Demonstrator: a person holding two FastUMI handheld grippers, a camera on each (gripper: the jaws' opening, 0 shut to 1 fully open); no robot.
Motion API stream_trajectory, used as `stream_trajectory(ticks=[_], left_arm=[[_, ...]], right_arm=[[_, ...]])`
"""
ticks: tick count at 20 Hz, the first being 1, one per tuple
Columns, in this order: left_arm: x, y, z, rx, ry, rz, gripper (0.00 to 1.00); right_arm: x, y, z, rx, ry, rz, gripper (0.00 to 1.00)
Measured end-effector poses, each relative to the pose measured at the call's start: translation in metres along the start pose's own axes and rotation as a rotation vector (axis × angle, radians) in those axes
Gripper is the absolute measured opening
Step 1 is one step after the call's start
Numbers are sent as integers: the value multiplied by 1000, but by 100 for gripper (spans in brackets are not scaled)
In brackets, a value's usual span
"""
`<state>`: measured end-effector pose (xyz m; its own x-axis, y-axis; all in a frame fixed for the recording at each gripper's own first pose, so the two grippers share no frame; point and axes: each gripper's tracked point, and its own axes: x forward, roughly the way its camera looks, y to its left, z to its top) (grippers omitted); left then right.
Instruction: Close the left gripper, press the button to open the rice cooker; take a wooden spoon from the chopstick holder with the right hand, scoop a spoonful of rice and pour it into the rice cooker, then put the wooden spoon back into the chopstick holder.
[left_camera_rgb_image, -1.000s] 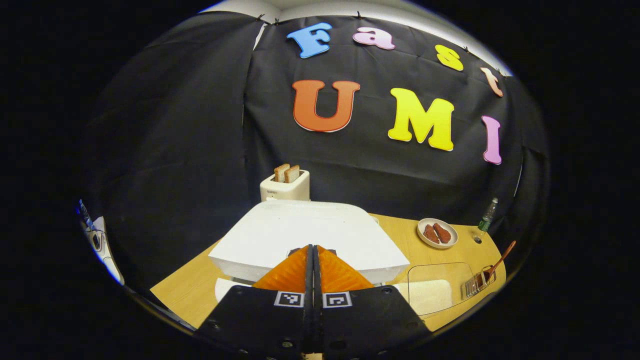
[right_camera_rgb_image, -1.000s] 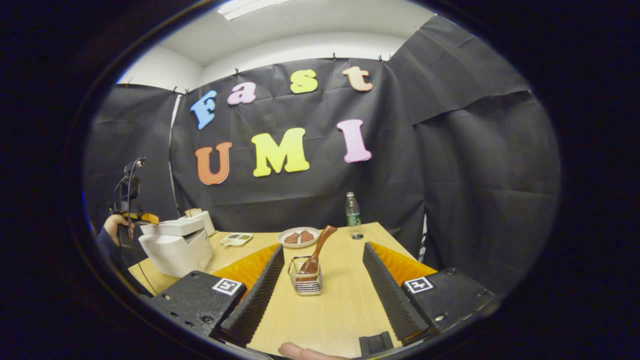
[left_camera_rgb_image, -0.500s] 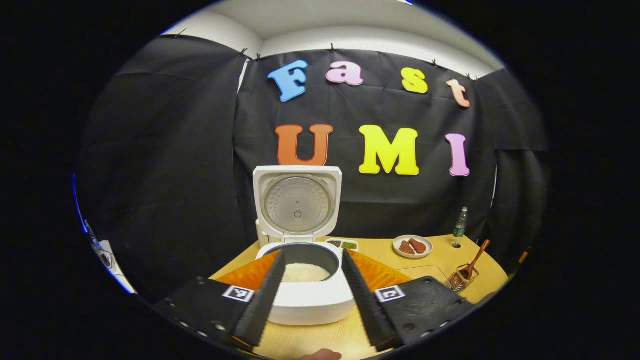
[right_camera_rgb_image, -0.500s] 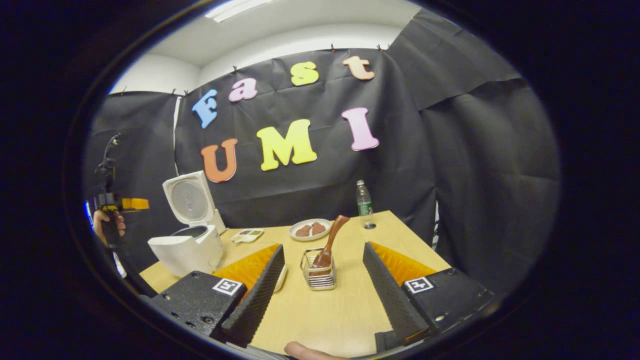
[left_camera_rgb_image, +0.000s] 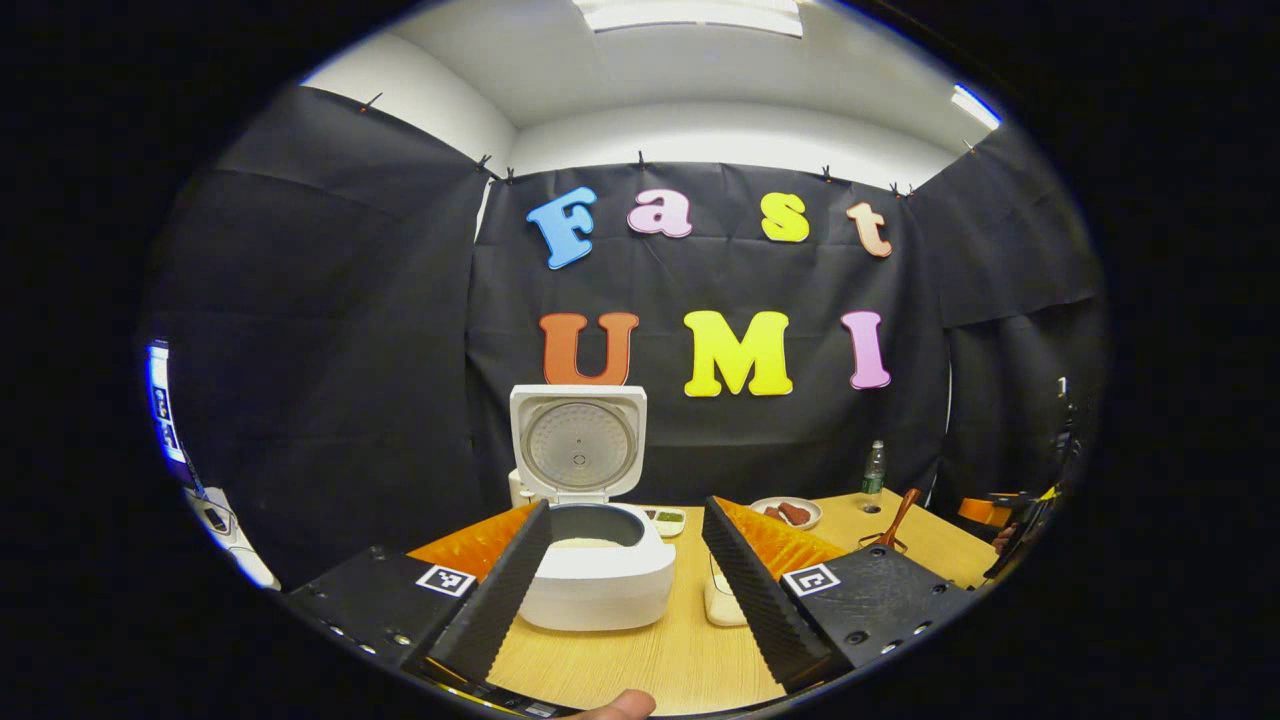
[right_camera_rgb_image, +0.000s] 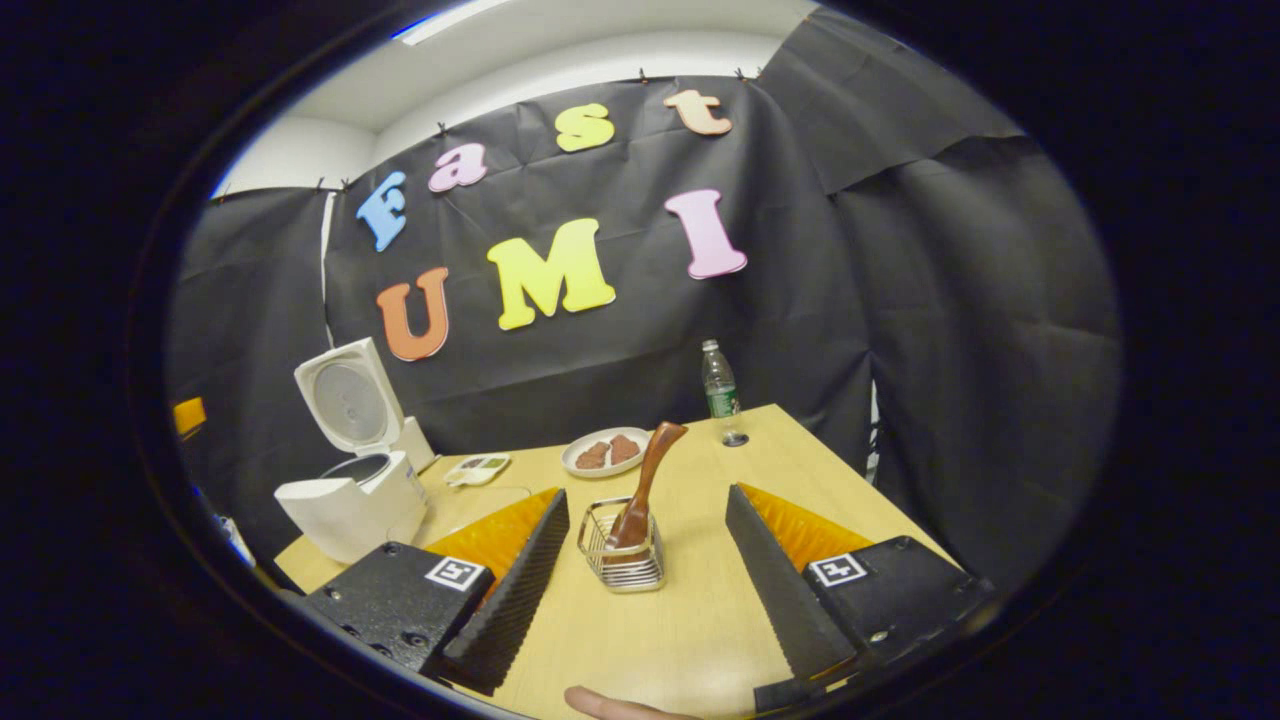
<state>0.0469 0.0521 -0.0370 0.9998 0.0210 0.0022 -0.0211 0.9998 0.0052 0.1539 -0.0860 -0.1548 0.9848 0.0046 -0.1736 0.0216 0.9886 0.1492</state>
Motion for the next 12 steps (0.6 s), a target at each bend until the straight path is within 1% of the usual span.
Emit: stream_trajectory(ticks=[2,4,5,7,8,9,10,12], left_arm=[[-11,2,-3,-3,-5,12,96],[-23,-3,-11,5,1,1,96],[-28,-2,-12,10,-5,-3,96],[-36,-4,-15,18,-12,-15,96],[-37,-4,-18,26,-9,-18,96],[-40,-2,-20,41,-4,-15,96],[-43,1,-20,58,-3,-12,96],[-51,4,-20,86,-6,-10,96]], right_arm=[[29,3,-7,-21,10,16,100],[57,7,-22,-32,58,50,100],[68,5,-29,-31,81,47,100],[91,1,-29,-45,76,23,100],[102,-2,-26,-59,63,4,97],[114,-5,-25,-69,54,-8,100],[125,-7,-25,-73,54,-19,100],[147,-14,-26,-35,52,-47,100]])
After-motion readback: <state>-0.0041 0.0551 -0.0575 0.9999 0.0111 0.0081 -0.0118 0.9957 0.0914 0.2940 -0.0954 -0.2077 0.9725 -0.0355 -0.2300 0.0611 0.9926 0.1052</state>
